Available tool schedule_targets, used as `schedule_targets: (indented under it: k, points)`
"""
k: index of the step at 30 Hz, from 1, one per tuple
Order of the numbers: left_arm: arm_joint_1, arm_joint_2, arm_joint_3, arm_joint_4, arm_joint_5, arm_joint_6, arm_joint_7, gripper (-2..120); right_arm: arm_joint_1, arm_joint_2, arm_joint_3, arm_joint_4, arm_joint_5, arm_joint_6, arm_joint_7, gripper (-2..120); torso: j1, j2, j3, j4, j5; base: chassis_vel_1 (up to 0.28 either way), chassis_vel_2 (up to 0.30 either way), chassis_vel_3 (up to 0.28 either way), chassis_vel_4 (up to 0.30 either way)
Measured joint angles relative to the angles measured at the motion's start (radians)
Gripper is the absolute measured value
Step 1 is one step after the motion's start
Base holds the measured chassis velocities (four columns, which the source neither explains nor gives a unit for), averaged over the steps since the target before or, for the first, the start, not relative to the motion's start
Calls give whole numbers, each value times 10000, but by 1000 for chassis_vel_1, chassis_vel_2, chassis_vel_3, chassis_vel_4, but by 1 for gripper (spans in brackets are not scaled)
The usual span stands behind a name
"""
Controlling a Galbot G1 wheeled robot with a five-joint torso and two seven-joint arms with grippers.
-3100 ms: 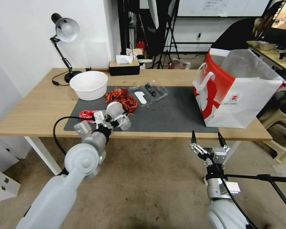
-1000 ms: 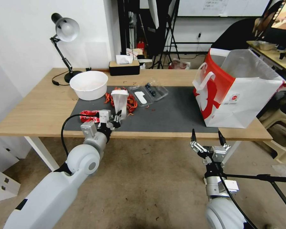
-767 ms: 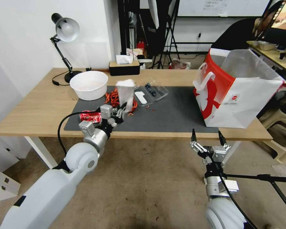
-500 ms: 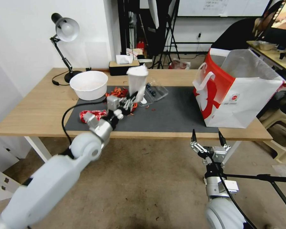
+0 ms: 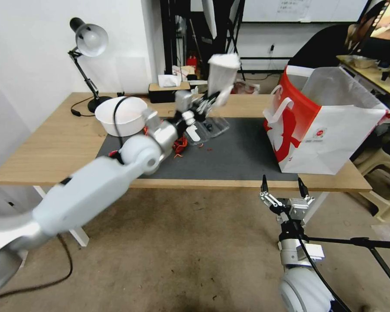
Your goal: Pick up the trash from the table and place it into the takeout bag.
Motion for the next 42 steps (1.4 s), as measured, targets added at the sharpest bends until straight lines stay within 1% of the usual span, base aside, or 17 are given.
schedule_targets:
  k: [1,3,4,6,7,9,10,13,17,19,21,24,31,33,39,41,42]
  points:
    - [-210,-191,125,123,-67,4,-12,4,2,-1,12,0,1,1,3,100,1,1,0,-2,2,0,0,0,0]
    - [-1141,-1077,766,713,-388,17,-55,4,2,-12,82,-2,28,2,17,100,1,0,0,-2,2,0,0,0,0]
    - [-1141,-1077,766,713,-388,17,-55,4,2,-12,82,-2,28,2,17,100,1,0,0,-2,2,0,0,0,0]
    - [-1692,-1596,1137,1145,-595,22,-54,4,4,-2,90,-42,38,19,18,100,0,0,0,-1,2,0,0,0,0]
    - [-1692,-1596,1137,1145,-595,22,-54,4,4,-2,90,-42,38,19,18,100,0,0,0,-1,2,0,0,0,0]
    - [-2260,-2128,1516,1690,-823,25,-54,4,-1,42,90,-100,36,61,17,100,1,0,0,-2,2,0,0,0,0]
    - [-2260,-2128,1516,1690,-823,25,-54,4,-1,42,90,-100,36,61,17,100,1,0,0,-2,2,0,0,0,0]
    - [-2942,-2746,2081,2380,-1026,32,-34,4,-30,107,87,-137,27,104,11,100,1,0,0,-1,2,0,0,0,0]
    - [-3235,-3076,2371,2758,-1116,33,-12,4,-39,139,86,-139,12,109,6,100,0,2,0,0,1,0,0,0,0]
    - [-3524,-3522,2658,3235,-1186,31,46,4,-51,176,74,-144,-3,112,1,100,1,1,0,0,1,0,0,0,0]
    - [-3567,-3602,2704,3318,-1203,31,51,4,-52,183,72,-147,-6,113,0,100,0,2,0,0,1,0,0,0,0]
    - [-3853,-4224,3142,3982,-1282,1,136,4,-61,209,70,-152,-14,127,-5,100,-1,1,0,0,0,0,0,0,0]
    - [-4129,-4723,3620,4580,-1315,20,327,4,-77,259,82,-144,-14,143,-7,100,-1,2,-2,-2,1,0,0,0,0]
    - [-4210,-4841,3787,4788,-1294,147,412,4,-87,288,83,-139,-16,159,-11,100,-1,1,-1,1,0,0,0,0,0]
    - [-4300,-5025,3936,5008,-1181,438,421,4,-80,325,84,-161,-23,196,-18,100,-1,1,-1,0,0,0,0,0,0]
    - [-4328,-5131,3967,5115,-1127,495,407,14,-78,344,83,-162,-26,205,-21,100,-1,1,-1,0,0,0,0,0,0]
    - [-4328,-5131,3967,5115,-1127,495,407,14,-78,344,83,-162,-26,205,-21,100,-1,1,-1,0,0,0,0,0,0]
